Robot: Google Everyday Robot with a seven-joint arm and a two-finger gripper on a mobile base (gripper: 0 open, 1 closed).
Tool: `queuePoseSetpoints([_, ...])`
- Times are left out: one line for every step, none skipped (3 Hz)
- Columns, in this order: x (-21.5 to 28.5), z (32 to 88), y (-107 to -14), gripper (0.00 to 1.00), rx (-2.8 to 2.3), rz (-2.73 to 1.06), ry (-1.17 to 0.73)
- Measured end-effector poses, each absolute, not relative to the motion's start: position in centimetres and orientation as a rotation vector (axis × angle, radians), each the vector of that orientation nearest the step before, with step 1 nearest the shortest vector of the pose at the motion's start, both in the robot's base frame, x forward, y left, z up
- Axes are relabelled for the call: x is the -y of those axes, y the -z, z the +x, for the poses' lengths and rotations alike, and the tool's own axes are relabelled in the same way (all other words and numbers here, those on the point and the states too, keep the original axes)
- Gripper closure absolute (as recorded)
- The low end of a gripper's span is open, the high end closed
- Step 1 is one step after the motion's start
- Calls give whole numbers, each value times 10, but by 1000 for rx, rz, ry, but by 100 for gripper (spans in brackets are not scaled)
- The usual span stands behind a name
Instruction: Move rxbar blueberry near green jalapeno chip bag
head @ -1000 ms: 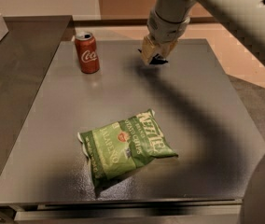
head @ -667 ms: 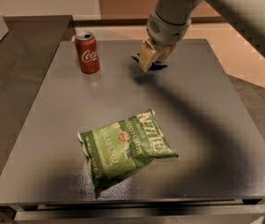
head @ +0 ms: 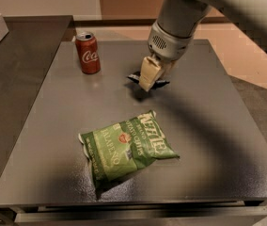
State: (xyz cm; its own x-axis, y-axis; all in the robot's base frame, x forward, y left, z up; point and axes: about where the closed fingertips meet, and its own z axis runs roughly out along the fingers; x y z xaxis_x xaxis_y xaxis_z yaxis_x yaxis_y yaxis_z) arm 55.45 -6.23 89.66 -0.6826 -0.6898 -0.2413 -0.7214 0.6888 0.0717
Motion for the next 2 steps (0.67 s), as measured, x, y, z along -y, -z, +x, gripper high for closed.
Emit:
queuePoseSetpoints([59, 530, -887, 100, -2707, -1223, -271])
queuePoseSetpoints([58, 515, -880, 84, -2713, -1259, -283])
